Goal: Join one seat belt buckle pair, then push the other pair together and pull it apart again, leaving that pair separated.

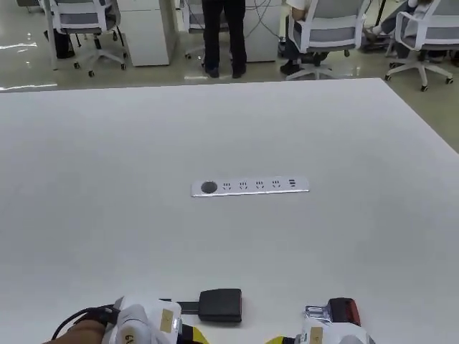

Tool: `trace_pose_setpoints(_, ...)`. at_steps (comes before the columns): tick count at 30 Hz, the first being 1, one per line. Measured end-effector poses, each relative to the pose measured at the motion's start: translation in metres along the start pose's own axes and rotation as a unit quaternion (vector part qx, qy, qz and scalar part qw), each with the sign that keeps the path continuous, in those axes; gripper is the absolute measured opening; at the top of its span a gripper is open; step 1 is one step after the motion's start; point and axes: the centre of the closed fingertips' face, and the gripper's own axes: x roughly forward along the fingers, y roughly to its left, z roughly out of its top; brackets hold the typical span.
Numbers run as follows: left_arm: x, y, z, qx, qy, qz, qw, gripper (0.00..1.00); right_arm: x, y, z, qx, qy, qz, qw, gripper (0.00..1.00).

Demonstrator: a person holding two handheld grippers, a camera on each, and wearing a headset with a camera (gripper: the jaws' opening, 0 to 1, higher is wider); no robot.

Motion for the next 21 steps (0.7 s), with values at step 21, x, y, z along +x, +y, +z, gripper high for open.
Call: trace_pose_setpoints(21,-0.0014,-0.0032,0.0006,0.01,-0.003,-0.008,0.9999,0.33,-0.0024,0.0015,0.0033,-0.006,-0.02,0.013,0.9997,0.3)
